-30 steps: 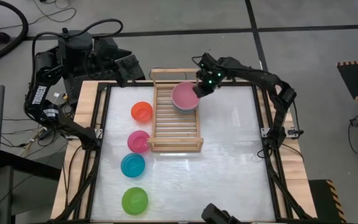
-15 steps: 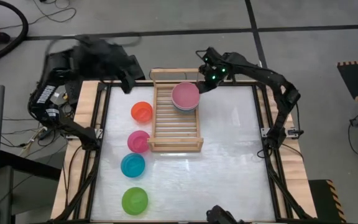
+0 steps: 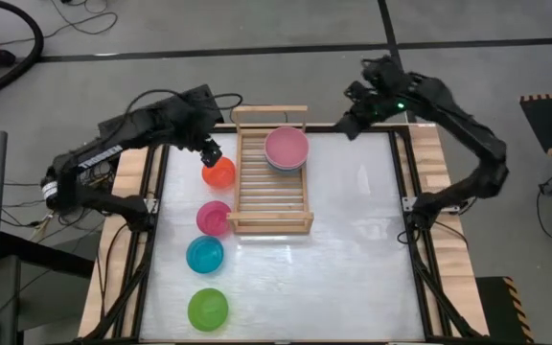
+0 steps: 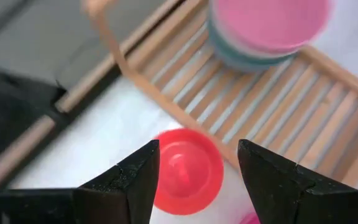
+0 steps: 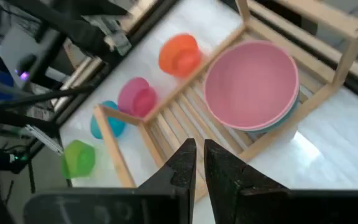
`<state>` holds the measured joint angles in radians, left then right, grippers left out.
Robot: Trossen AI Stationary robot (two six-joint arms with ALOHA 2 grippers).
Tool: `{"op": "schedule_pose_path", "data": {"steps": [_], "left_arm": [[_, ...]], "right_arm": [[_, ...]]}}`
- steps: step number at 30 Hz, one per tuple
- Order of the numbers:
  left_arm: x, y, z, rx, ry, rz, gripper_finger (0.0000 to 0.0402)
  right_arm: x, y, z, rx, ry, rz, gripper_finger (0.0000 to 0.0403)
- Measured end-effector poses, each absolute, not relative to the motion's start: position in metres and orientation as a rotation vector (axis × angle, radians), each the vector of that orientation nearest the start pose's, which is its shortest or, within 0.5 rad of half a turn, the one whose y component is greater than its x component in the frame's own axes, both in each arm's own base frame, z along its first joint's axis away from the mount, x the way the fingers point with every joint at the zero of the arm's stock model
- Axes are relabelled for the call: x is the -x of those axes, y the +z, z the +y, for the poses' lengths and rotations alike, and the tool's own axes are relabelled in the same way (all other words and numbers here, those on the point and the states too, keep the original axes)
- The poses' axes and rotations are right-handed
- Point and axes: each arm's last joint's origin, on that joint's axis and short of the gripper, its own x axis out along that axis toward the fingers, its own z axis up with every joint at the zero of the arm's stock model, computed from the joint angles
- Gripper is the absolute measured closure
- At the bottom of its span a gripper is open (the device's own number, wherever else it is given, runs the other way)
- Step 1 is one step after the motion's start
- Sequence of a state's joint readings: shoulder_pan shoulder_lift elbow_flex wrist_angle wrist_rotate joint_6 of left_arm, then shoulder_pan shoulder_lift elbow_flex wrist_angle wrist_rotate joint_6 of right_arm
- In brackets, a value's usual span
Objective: Place and stack bowls onto a shelf
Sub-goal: Put the orange bowl on the wooden shelf
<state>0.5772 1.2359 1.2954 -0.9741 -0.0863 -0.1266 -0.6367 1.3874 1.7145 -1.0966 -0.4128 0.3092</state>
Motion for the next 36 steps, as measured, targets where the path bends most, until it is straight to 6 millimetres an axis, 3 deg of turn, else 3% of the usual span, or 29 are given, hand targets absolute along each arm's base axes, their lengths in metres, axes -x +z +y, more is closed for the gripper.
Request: {"op": "schedule_pose_path", "data": {"steps": [6, 10, 19, 30, 33, 36], "left_arm": [[-0.189, 0.278, 0.157, 0.484, 0.648, 0.945, 0.0198], [-0.183, 0.247, 0.169, 0.503, 0.658, 1.048, 0.0198], [-0.186, 0.212, 0.194, 0.500, 0.634, 1.154, 0.0198], [-0.191, 0.173, 0.211, 0.520, 0.568, 1.295, 0.0200], [-0.192, 0.168, 0.210, 0.530, 0.553, 1.316, 0.0222], [-0.192, 0.168, 0.210, 0.527, 0.557, 1.318, 0.0281]], "right_arm": [[-0.181, 0.456, -0.113, -0.633, -0.372, 0.544, 0.0342], [-0.172, 0.464, -0.101, -0.629, -0.396, 0.507, 0.0342], [-0.167, 0.466, -0.086, -0.596, -0.413, 0.526, 0.0342], [-0.187, 0.452, -0.078, -0.581, -0.398, 0.651, 0.0342], [-0.192, 0.449, -0.078, -0.579, -0.391, 0.670, 0.0342], [-0.198, 0.446, -0.078, -0.568, -0.404, 0.687, 0.0342]]}}
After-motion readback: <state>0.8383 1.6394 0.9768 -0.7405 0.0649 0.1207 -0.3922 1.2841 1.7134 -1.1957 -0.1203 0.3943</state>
